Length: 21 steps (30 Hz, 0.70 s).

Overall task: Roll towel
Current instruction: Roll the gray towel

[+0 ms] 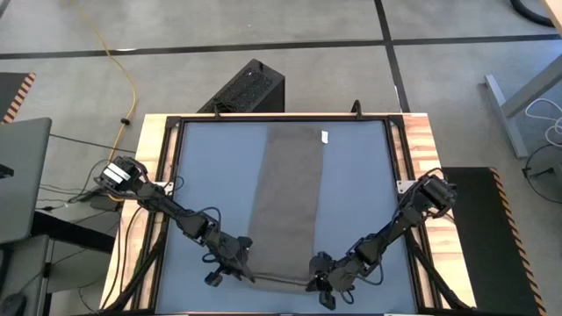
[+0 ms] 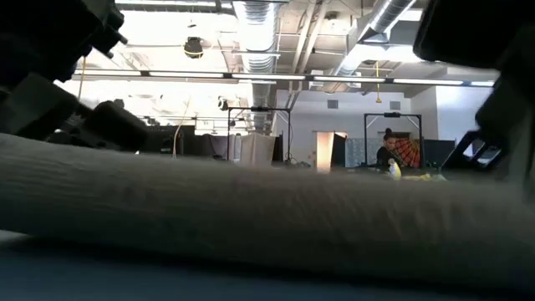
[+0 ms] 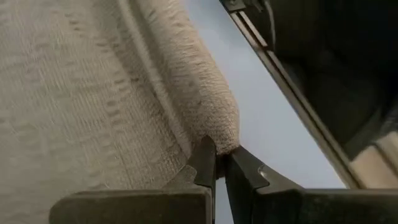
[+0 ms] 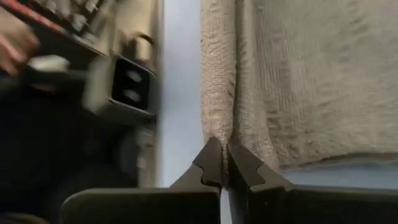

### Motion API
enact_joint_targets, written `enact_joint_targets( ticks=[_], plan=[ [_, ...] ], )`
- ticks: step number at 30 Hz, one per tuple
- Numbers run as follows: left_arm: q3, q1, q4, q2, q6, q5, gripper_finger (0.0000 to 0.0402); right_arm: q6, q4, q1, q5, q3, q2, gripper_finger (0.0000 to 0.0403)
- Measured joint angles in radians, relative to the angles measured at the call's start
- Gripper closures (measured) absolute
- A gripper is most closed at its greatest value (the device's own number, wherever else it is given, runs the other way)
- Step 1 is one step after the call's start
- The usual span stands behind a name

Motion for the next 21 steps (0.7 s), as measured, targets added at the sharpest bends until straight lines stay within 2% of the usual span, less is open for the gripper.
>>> enact_joint_targets(
  ticks=[4,12,21],
  plan=[
    [0.000,-0.003,0.016,0.000,-0.073,0.052,0.0400,0.115,0.033,-0.016,-0.021,0.001,-0.017,0.0381],
    [0.000,-0.007,-0.023,0.004,-0.238,0.040,0.0400,0.332,0.020,-0.060,-0.021,0.001,-0.017,0.0380],
    [-0.001,-0.002,-0.053,0.004,-0.227,0.045,0.0330,0.466,-0.066,-0.087,-0.058,0.003,-0.012,0.0379]
  ],
)
